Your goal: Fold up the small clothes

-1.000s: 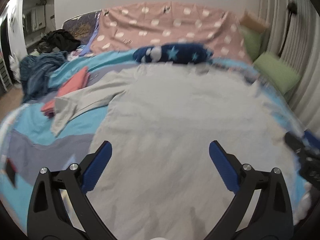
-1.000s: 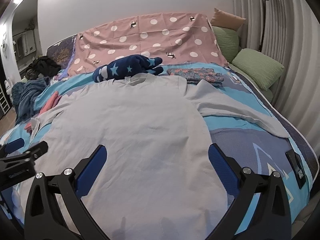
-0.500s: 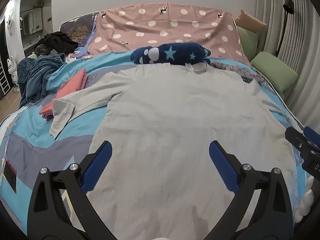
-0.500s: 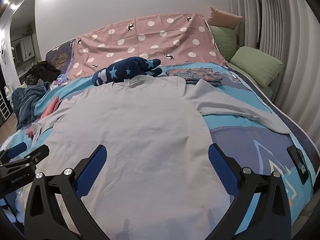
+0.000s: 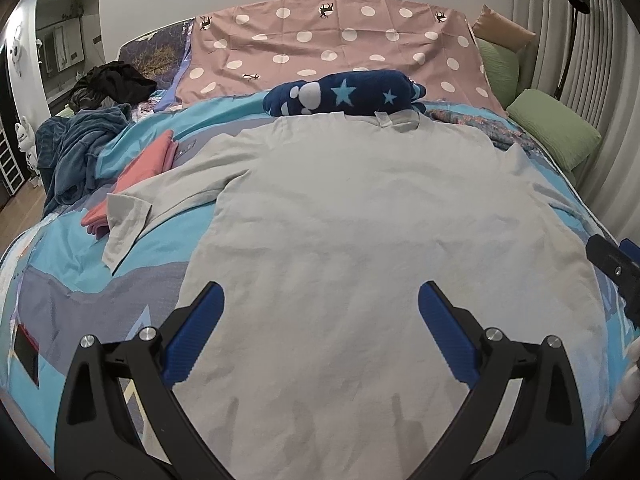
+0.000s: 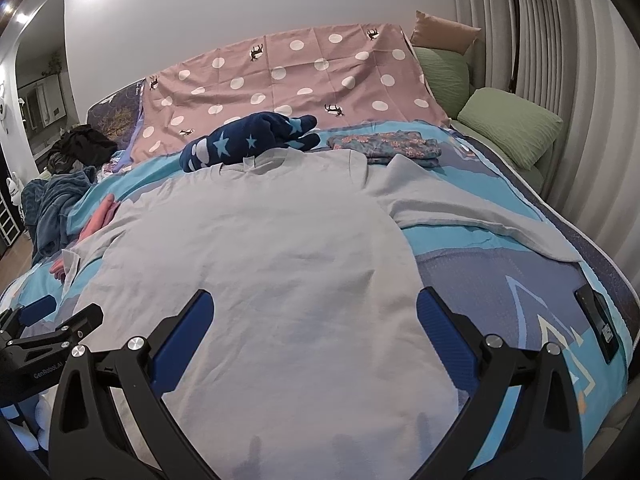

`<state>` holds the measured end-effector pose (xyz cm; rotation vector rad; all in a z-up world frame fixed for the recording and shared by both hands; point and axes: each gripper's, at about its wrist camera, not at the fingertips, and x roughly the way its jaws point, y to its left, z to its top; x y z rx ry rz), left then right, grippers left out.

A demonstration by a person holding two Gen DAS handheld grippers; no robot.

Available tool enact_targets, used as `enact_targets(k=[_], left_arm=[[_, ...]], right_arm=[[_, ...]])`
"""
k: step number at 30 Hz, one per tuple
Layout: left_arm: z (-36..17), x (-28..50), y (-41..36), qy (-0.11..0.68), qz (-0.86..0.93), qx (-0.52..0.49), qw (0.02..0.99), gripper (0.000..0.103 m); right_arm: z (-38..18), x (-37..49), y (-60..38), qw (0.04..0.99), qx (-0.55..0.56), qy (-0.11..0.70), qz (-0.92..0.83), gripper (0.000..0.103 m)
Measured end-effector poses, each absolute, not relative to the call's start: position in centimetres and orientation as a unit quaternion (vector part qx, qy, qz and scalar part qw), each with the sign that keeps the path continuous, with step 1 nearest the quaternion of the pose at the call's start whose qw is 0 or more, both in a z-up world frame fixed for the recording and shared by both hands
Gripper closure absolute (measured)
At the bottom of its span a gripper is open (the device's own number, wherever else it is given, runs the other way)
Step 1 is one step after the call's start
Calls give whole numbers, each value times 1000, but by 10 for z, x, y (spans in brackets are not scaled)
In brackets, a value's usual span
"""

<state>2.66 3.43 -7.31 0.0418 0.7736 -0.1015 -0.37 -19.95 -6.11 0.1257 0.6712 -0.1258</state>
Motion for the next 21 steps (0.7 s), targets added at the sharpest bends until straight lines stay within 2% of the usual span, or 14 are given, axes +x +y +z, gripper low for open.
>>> enact_targets(k=[21], left_arm=[[-84,36,53,388,-32,10,921,4]], right_arm=[[-63,7,-187,938,42,340,-54,1]])
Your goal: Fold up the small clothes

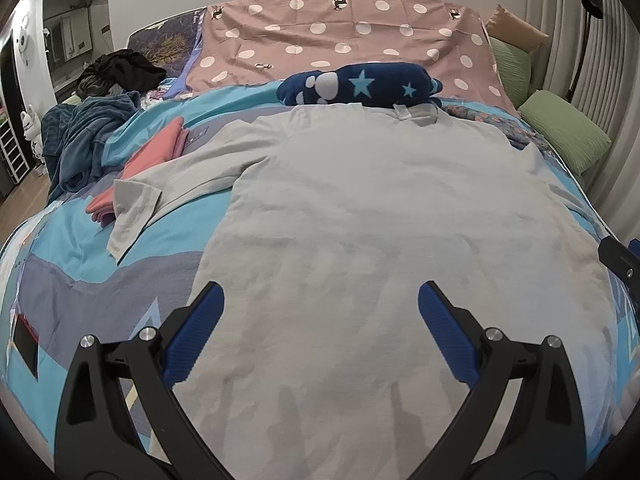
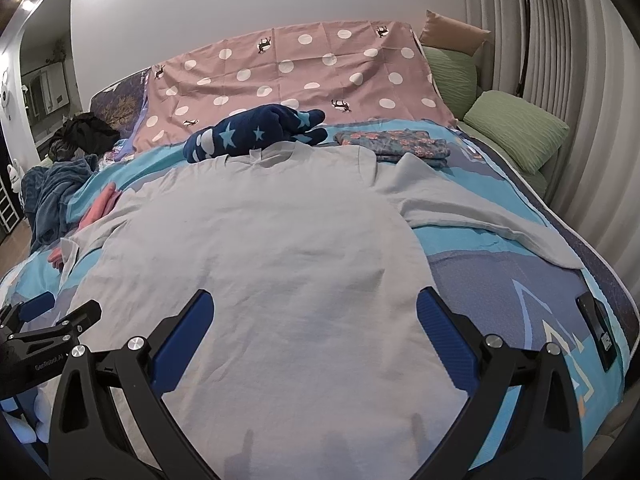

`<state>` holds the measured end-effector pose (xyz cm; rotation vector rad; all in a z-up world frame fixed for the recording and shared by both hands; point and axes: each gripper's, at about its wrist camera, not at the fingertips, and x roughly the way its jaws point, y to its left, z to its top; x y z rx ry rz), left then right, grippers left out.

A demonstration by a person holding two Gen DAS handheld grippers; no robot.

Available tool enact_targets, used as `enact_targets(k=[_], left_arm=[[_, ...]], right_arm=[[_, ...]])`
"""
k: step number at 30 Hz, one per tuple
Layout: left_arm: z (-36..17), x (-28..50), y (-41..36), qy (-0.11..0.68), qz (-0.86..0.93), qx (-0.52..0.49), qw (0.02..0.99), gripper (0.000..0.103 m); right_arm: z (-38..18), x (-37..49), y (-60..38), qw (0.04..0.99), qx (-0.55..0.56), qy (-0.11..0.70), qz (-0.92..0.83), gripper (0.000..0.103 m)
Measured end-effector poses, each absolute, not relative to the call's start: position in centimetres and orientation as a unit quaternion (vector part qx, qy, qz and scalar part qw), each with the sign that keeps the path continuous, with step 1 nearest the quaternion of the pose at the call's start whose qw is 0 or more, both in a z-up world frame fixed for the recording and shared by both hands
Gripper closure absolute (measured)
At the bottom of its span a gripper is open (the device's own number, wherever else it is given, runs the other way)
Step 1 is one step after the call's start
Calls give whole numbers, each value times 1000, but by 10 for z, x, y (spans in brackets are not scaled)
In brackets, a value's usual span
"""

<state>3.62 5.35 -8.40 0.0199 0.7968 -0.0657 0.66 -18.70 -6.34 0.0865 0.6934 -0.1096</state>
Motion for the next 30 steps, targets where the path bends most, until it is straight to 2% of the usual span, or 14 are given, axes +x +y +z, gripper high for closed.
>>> enact_targets(k=[15,21,22,24,26,28,30], left_arm=[[-94,43,91,391,1,-9,921,4],[-96,52,147,390,57,-33,919,4],[-97,55,160,389,70,-38,918,4],[-100,60,189,391,105,-43,914,7],[-104,65,211,397,122,-47,908,17],[-110,71,233,404,125,-61,904,25],[-118,80,253,414,124,-71,899,30]], right_arm=[[-66,26,-163,934,6,353,-49,1],[-59,42,-141,938,-44,343,-32,1],[-57,45,-136,939,-53,340,-25,5],[-54,56,-123,937,-68,343,15,18],[-53,70,-111,930,-62,356,69,43],[-52,88,-97,917,-51,375,127,55],[-53,104,-78,904,-50,388,171,60]])
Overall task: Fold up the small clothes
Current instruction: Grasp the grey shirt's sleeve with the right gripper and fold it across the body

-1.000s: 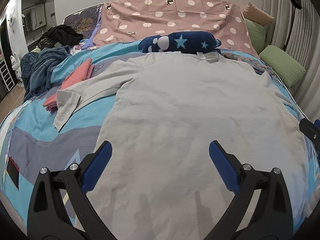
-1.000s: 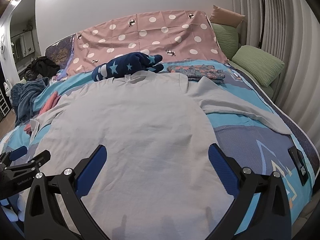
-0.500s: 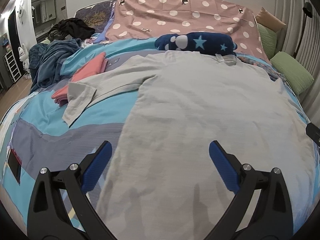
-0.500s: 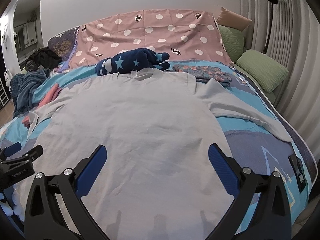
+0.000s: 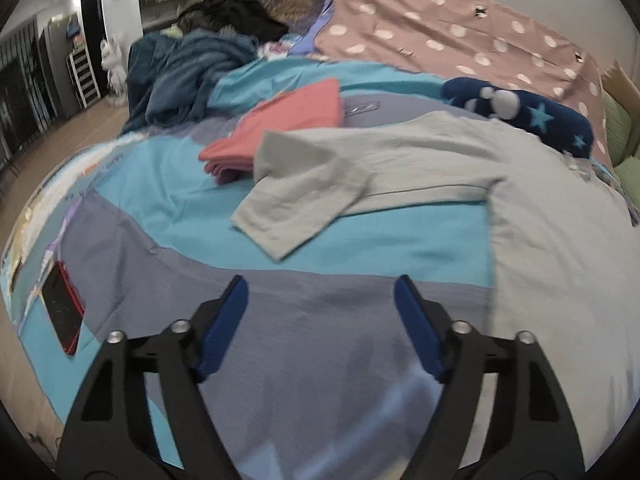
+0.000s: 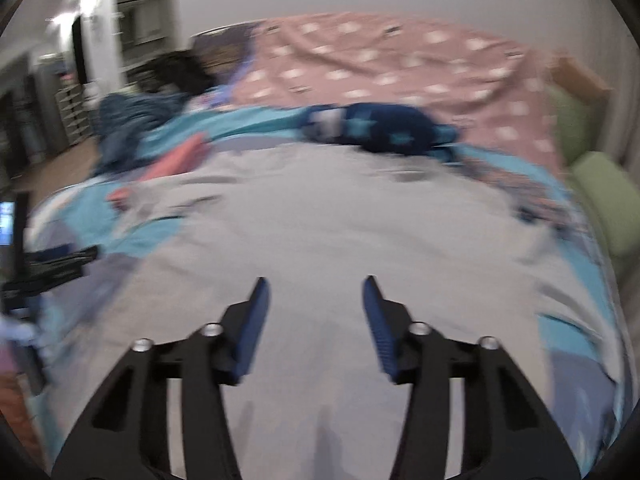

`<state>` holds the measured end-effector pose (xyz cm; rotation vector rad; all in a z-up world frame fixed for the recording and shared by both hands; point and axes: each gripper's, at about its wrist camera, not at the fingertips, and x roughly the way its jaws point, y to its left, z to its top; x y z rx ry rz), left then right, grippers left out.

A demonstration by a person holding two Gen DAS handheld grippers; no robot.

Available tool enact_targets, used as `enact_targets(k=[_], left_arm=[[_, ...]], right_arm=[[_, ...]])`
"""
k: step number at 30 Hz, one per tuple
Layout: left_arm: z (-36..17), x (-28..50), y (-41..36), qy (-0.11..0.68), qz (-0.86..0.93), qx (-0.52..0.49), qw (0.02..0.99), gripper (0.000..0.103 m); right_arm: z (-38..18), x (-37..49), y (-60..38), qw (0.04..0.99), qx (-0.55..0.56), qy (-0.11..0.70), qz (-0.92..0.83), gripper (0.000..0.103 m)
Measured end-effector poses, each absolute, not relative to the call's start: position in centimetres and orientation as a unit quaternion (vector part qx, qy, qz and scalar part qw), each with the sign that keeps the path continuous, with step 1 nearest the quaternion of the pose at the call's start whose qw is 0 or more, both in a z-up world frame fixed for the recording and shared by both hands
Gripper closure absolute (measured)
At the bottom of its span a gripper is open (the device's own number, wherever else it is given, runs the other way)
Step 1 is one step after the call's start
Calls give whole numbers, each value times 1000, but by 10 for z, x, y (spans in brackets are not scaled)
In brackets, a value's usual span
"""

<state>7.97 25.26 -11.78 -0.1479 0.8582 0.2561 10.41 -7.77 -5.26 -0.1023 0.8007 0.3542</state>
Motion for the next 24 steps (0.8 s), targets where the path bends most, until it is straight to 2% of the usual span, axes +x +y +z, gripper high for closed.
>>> enact_targets(k=[12,22,24], left_arm=[[-161,118,304,460,155,-63,872,29],[-176,143,309,460,117,-32,880,23],[-180,148,312,464,91,-47,880,38]], right_arm=[[-92,219,130,789,-62,474,386,58],[-146,269,199,740,-39,545,393,53],[-151,270,209,732,-47,551,397,53]])
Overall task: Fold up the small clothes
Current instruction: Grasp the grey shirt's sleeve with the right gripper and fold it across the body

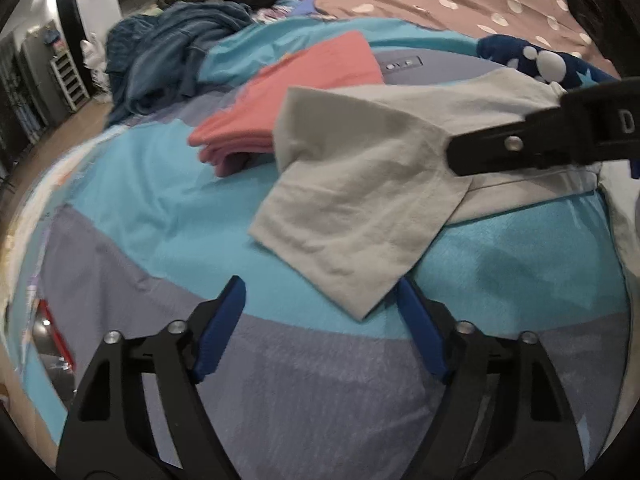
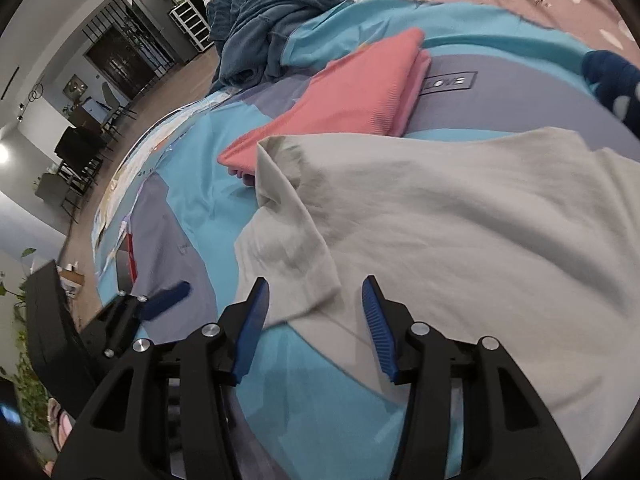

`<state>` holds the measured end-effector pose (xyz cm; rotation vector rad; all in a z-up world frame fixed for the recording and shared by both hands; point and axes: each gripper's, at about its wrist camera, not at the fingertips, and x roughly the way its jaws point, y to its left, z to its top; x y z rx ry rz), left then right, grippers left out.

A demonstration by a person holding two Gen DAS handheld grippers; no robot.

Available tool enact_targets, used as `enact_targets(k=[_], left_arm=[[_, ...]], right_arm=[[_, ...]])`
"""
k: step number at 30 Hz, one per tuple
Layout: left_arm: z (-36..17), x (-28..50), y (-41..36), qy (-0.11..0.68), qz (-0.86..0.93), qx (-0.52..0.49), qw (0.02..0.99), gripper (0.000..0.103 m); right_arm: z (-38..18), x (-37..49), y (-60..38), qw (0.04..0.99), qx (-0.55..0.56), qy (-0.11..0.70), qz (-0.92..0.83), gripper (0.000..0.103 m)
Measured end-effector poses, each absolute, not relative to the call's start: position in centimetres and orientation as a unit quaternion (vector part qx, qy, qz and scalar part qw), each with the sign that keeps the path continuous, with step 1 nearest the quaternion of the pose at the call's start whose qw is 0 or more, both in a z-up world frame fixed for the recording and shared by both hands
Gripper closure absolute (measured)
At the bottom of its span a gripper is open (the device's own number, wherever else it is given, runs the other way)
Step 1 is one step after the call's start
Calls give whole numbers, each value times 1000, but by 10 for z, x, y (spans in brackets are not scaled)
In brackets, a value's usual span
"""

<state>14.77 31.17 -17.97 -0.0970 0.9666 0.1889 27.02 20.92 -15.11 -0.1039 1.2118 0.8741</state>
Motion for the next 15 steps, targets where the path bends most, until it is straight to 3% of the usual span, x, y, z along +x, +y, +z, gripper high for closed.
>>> enact_targets(k=[1,2,7,13,15], left_arm=[[-180,149,314,462,51,-73,882,73],[-180,149,317,460,21,-100,882,97],[-162,145,316,437,7,-136,889,99],[-108,137,271,390,-31,-74,917,98],[-96,135,245,376,-20,-20,926,76]], right_arm=[[-153,271,214,730,-52,553,398,68],[-156,270,218,725,-55,558,401,101],[-131,271,210,751,-40,530,393,101],[-74,284,174,771,-7,500,394,101],[-59,287,160,779,-1,494,387,101]])
